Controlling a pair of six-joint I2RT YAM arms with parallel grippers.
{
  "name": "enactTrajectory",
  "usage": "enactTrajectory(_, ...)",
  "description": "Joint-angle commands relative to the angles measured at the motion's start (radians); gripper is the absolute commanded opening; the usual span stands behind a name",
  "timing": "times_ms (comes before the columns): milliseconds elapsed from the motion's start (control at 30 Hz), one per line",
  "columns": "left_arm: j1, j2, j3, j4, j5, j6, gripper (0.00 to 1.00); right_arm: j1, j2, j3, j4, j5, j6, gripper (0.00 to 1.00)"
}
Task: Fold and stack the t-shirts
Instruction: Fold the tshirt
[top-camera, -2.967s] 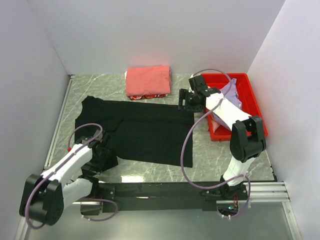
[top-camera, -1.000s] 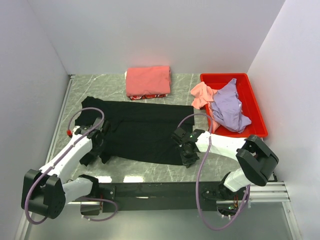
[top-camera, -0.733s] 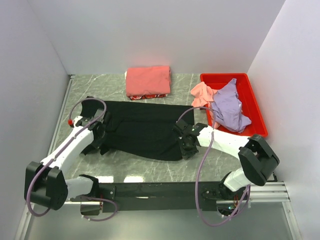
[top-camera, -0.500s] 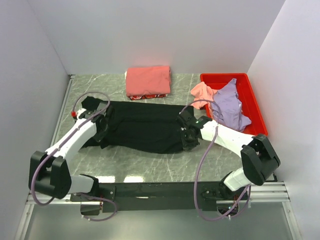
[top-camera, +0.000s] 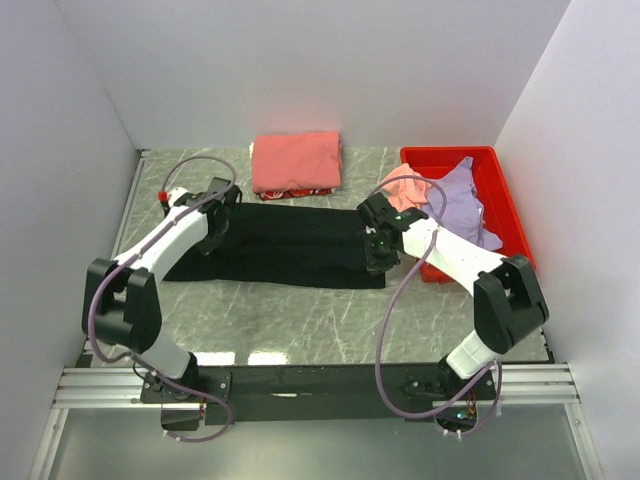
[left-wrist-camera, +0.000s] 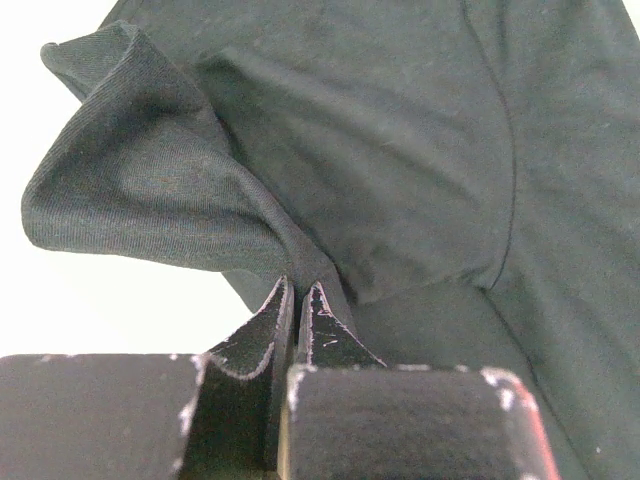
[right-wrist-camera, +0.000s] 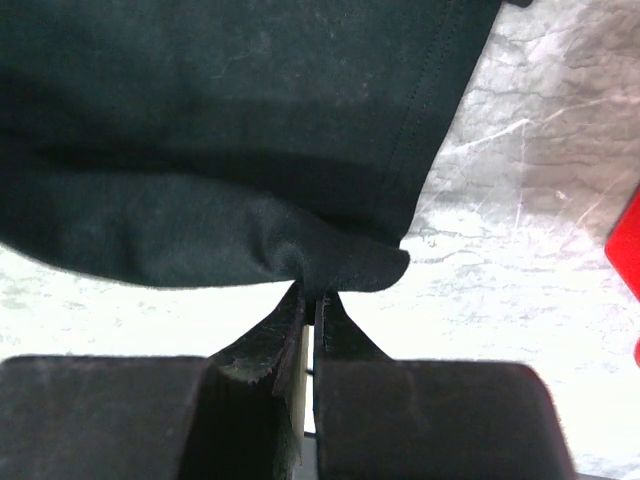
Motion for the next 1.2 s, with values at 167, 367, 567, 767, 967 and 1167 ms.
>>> enactTrajectory(167,0.014,0.107,0.121,0.072,-0.04,0.083,0.02,-0.03,0.064,0.09,-0.011,-0.005,-0.024,0.0)
enactTrajectory(367,0.045,0.175,0.173,0.086,-0.026,0.106,0.01,-0.052,0.096,0.11,-0.011,-0.002,-0.025,0.0)
enactTrajectory(567,0.062,0.224,0.208,0.115,-0.009,0.133,0.07,-0.07,0.146,0.156,-0.011,-0.002,-0.025,0.0)
enactTrajectory(767,0.095,0.313,0.252,0.175,0.035,0.185,0.3,-0.115,0.248,0.247,0.03,0.081,0.04,0.08)
enactTrajectory(967,0.121,0.312,0.319,0.196,0.028,0.202,0.79,-0.128,0.248,0.312,0.026,0.174,0.086,0.59)
enactTrajectory(1167,0.123,0.179,0.21,0.27,0.066,0.198,0.99,-0.122,0.121,0.199,0.093,0.126,0.068,0.64)
